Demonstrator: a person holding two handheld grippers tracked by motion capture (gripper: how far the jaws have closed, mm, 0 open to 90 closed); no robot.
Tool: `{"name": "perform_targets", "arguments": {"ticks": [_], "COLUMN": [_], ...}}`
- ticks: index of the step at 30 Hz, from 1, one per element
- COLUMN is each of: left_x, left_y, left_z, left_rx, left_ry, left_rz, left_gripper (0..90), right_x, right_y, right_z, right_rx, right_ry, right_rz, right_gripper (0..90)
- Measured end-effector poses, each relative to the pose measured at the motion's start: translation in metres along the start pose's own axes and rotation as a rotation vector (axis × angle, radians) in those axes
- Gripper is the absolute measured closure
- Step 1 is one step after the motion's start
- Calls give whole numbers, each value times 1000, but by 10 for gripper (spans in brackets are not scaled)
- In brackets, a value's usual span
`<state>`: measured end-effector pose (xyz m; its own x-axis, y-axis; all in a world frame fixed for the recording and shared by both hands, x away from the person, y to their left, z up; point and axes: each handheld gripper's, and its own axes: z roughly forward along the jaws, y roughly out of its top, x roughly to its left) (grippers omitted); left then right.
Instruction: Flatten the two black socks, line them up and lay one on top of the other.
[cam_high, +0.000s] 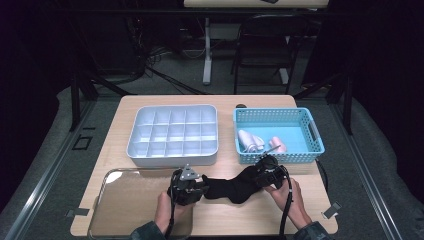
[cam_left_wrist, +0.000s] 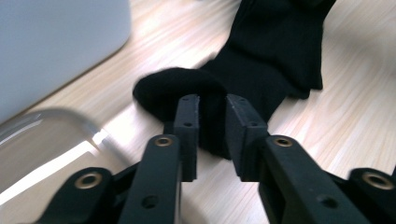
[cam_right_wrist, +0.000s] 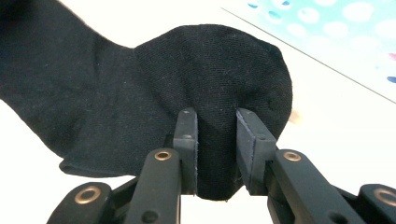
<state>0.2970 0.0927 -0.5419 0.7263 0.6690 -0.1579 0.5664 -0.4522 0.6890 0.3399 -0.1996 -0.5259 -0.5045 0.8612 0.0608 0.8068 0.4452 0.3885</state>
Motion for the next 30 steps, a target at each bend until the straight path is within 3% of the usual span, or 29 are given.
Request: {"name": "perform_targets", "arguments": {"ticks": [11,13,18,21,22,25,27,30], "left_x": [14,14,7,3,2,1,2,5], "left_y": [2,3,3,5,5,6,5,5], "left_z": [-14,-14,2,7,7,7,6,4], "left_rx": [-11,-17,48,69,70,69,62,55], "left_ry": [34,14,0,7,10,19,20,16], "left_rz": [-63,-83,-52,-34,-29,-20,-32,-47], "left_gripper": [491,453,401,410,409,409,407,390], "right_x": [-5,-6,-12,-15,-17,-23,-28,-42], "right_y": [-2,-2,0,-2,-3,-3,-4,-4], "right_z": [2,3,0,-1,-1,-4,-8,-9], "right_rx": [29,34,42,49,64,51,-18,-8], "right_ry": [-10,-26,0,-35,-27,-20,-14,-30], "right_rz": [5,5,5,8,5,26,86,121], "right_gripper": [706,699,652,651,645,623,604,591]}}
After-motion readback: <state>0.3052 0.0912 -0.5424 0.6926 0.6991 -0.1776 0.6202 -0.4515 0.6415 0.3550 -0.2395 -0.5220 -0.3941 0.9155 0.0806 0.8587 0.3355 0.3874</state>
